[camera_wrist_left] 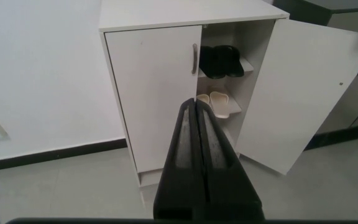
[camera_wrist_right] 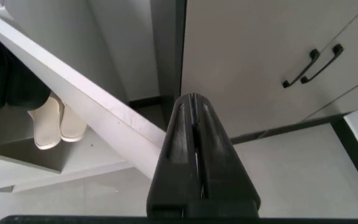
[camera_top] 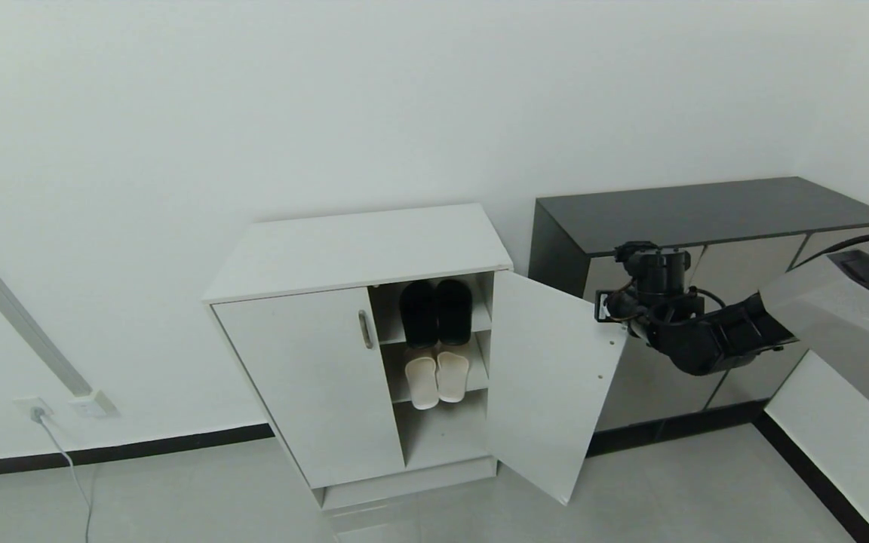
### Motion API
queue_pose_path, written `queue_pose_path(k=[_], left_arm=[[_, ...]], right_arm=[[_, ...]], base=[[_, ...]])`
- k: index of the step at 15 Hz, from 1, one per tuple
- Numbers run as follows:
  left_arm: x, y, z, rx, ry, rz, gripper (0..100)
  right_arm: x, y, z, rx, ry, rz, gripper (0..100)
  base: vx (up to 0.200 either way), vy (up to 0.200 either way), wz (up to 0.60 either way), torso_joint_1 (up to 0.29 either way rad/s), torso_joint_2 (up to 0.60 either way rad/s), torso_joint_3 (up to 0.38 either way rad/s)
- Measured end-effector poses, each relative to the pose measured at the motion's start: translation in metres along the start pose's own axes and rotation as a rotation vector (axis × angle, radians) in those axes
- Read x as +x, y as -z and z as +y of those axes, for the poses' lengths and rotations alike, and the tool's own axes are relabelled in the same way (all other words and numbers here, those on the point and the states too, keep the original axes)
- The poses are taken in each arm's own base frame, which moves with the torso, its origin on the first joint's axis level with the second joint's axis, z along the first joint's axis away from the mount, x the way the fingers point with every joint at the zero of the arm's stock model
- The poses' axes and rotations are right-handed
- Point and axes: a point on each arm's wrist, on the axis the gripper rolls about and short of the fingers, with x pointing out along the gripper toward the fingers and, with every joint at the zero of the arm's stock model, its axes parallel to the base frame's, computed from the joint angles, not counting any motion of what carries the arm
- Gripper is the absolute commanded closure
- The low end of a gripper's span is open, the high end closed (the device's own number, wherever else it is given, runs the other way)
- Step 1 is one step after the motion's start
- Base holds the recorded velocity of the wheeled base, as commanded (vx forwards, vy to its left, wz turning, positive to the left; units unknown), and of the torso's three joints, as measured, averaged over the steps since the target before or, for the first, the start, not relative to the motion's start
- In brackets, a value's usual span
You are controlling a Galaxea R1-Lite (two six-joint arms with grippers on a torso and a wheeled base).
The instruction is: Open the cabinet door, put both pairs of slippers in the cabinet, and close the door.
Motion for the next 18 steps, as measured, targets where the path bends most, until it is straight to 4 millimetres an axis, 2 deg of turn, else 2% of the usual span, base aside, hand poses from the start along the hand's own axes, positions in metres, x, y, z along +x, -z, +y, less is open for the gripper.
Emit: queue_pose_path(k=[13,15,18], left_arm=[[0.000,0.000,0.000,0.000,0.000,0.000,100],[0.000,0.000,0.000,0.000,0.000,0.000,100],[0.000,0.000,0.000,0.000,0.001,0.000,100]], right_arm=[[0.008,0.013,0.000,-0.012,0.013,0.039,100],[0.006,0.015,0.001,-0.015,0.010,0.046,100],[-0.007,0.021,0.008,-0.020,-0.011,0.076,100]], base=[[0.000,0.000,0.00,0.000,0.00,0.000],[0.000,0.000,0.00,0.000,0.00,0.000],[0.000,0.000,0.00,0.000,0.00,0.000]])
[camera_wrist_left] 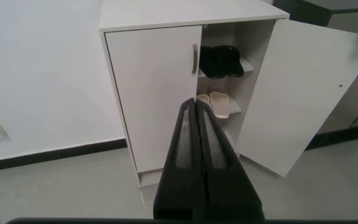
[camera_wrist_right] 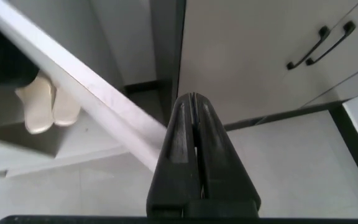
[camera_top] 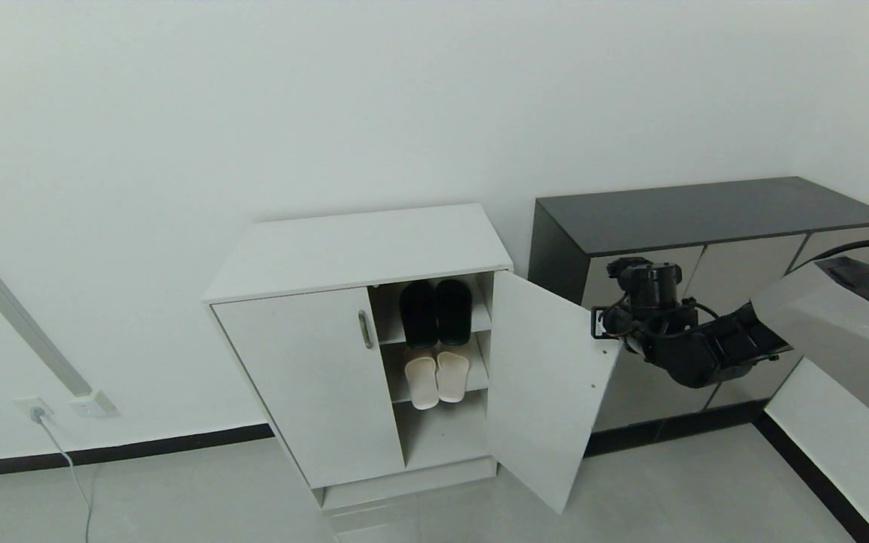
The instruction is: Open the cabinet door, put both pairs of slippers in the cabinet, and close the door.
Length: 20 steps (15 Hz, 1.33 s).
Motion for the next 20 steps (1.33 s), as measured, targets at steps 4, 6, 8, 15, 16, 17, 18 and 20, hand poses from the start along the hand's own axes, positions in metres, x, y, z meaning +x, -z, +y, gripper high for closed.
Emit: queue_pose_path(k=[4,6,8,15,16,17,18,20], left_arm=[[0.000,0.000,0.000,-0.001,-0.001,0.000,100],[0.000,0.000,0.000,-0.003,-0.008,0.000,100],[0.000,0.000,0.000,-0.005,-0.012,0.000,100],[0.000,0.000,0.000,-0.006,-0.014,0.000,100],[0.000,0.000,0.000,-0.006,-0.013,0.000,100],[0.000,0.000,0.000,-0.006,-0.014,0.000,100],[0.000,0.000,0.000,-0.006,-0.014,0.000,100],[0.000,0.000,0.000,-0.006,-0.014,0.000,100]], right_arm=[[-0.038,0.008,0.025,-0.014,-0.076,0.041,100],[-0.060,0.011,0.040,-0.033,-0.128,0.047,100],[-0.084,0.015,0.058,-0.036,-0.189,0.059,100],[-0.104,0.012,0.074,-0.008,-0.252,0.048,100],[-0.099,0.015,0.072,-0.010,-0.242,0.056,100],[-0.094,0.019,0.071,-0.013,-0.235,0.066,100],[-0.091,0.023,0.072,-0.018,-0.232,0.075,100],[-0.088,0.029,0.077,-0.032,-0.238,0.089,100]], base=[[0.000,0.000,0.00,0.000,0.00,0.000],[0.000,0.000,0.00,0.000,0.00,0.000],[0.000,0.000,0.00,0.000,0.00,0.000],[0.000,0.000,0.00,0.000,0.00,0.000],[0.000,0.000,0.00,0.000,0.00,0.000],[0.000,0.000,0.00,0.000,0.00,0.000],[0.000,0.000,0.00,0.000,0.00,0.000],[0.000,0.000,0.00,0.000,0.00,0.000]])
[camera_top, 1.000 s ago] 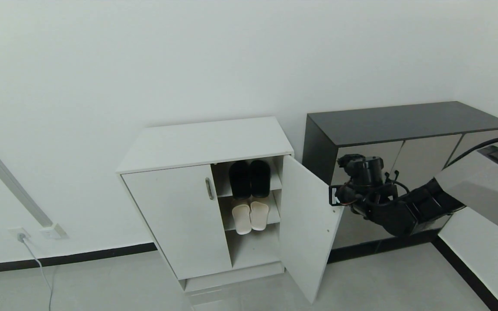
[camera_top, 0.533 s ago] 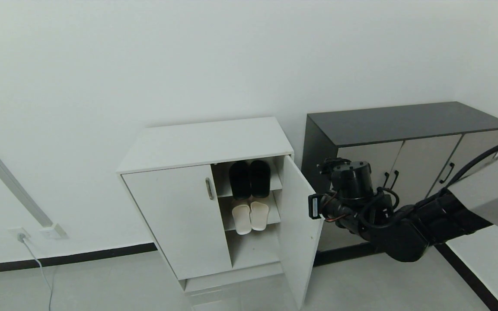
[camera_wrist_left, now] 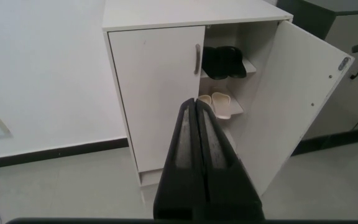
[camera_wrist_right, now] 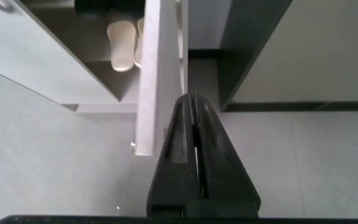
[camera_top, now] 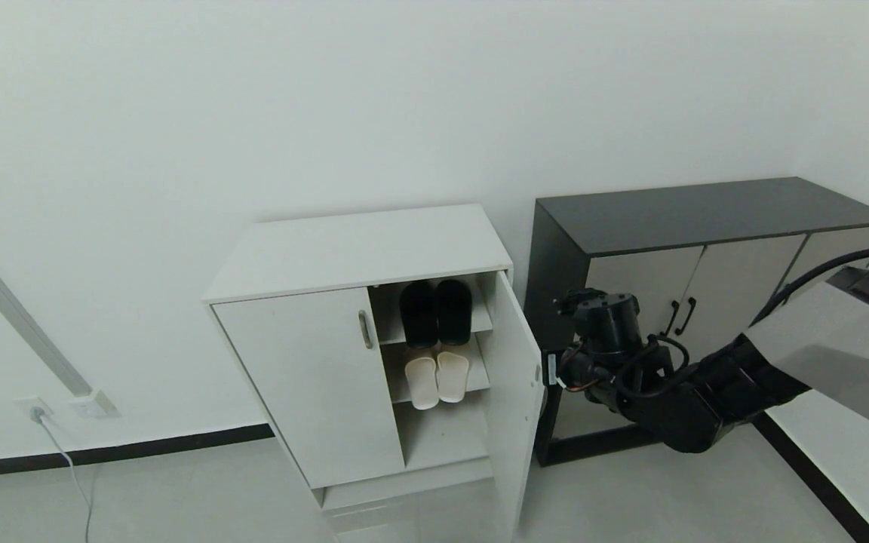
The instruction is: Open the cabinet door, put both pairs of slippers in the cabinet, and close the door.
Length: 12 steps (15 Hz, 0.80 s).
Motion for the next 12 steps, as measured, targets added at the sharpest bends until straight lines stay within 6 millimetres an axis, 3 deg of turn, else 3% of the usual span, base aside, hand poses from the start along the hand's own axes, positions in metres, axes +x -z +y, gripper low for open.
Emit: queue_pose_path(k=[6,12], left_arm=[[0.000,0.000,0.000,-0.001,0.000,0.000,100],[0.000,0.000,0.000,-0.001,0.000,0.000,100]], right_arm=[[-0.011,0.003,0.033,-0.005,-0.174,-0.028,100],[-0.036,0.006,0.036,-0.084,-0.247,-0.053,100]], base=[[0.000,0.000,0.00,0.000,0.00,0.000],[0.000,0.000,0.00,0.000,0.00,0.000]])
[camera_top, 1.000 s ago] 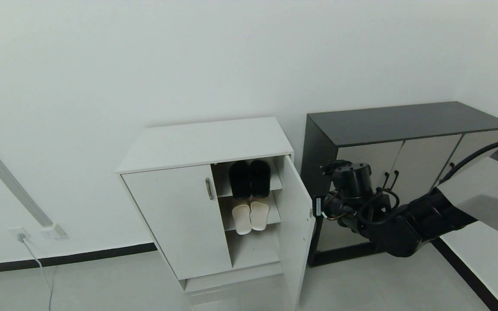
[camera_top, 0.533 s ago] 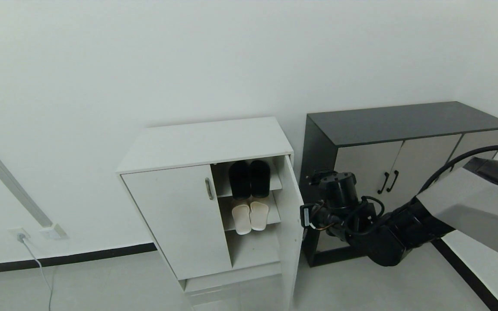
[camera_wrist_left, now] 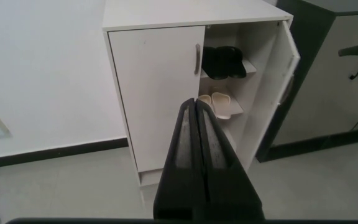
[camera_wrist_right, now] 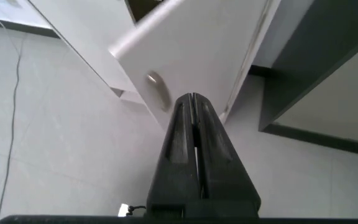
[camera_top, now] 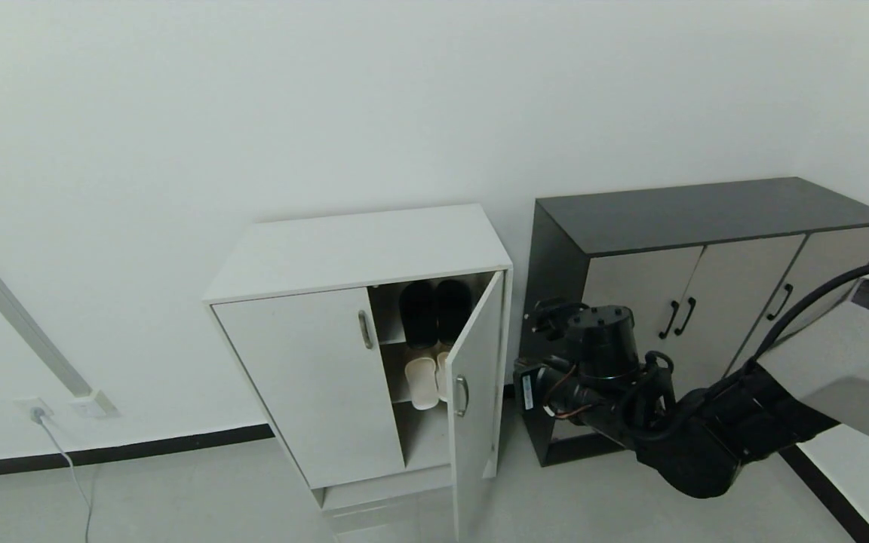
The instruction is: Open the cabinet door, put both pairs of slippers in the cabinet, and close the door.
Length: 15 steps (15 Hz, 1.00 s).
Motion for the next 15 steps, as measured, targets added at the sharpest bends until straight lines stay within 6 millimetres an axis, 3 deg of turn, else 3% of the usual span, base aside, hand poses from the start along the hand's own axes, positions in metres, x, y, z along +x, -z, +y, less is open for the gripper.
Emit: queue_pose_path(k=[8,13,15], left_arm=[[0.000,0.000,0.000,0.000,-0.001,0.000,100],[0.000,0.000,0.000,0.000,0.000,0.001,100],[0.000,0.000,0.000,0.000,0.001,0.000,100]], right_arm=[[-0.011,-0.005,0.006,-0.027,-0.024,-0.018,100],[-0.014,-0.009,0.003,-0.036,-0.022,-0.072,100],[-0.019,-0.002,-0.001,-0.079,-0.007,-0.054,100]], base=[[0.000,0.000,0.60,0.001,0.00,0.005],[0.000,0.000,0.00,0.000,0.00,0.000],[0.000,0.000,0.00,0.000,0.00,0.000]])
